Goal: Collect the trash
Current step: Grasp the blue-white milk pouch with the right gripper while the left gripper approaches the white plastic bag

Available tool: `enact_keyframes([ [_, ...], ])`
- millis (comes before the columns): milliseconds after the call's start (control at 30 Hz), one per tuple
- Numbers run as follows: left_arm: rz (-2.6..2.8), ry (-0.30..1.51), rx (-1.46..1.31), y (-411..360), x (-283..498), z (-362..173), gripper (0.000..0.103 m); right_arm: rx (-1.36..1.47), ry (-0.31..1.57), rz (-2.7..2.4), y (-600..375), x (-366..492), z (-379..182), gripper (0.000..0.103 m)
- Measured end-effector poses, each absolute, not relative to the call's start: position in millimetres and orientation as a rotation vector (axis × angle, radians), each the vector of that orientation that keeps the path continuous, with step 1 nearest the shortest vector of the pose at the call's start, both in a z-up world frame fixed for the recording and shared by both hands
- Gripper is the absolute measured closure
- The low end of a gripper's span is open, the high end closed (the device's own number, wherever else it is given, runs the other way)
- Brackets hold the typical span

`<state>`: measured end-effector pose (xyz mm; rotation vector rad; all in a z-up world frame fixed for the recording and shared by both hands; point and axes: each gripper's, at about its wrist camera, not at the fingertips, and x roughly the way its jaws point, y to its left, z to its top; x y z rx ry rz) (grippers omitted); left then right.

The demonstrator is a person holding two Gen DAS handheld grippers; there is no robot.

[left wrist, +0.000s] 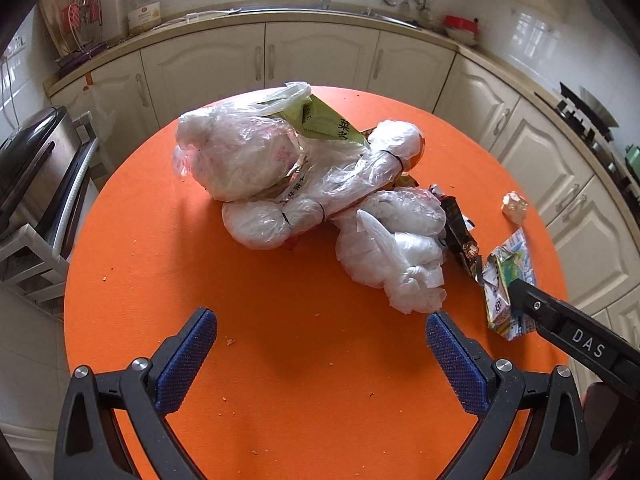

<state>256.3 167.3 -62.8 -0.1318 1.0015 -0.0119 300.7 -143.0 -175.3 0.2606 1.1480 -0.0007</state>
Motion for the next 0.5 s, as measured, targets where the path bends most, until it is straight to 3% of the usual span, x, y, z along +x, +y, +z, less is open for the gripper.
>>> enact_keyframes([
  [300,-0.01,1.022,-0.129,152,267,-62,0.001,0.187,1.135,0.083,-115,315,-184,0.016],
  [367,-0.012,1.021,-0.145,154,270,-62,0.001,0.223,1.135,0.169,-113,314,-185,0.036],
  [500,-0.007,1.019,-0.159,156,272,-60,0.001,0.223,1.128,0.175,-107,311,-184,0.036],
])
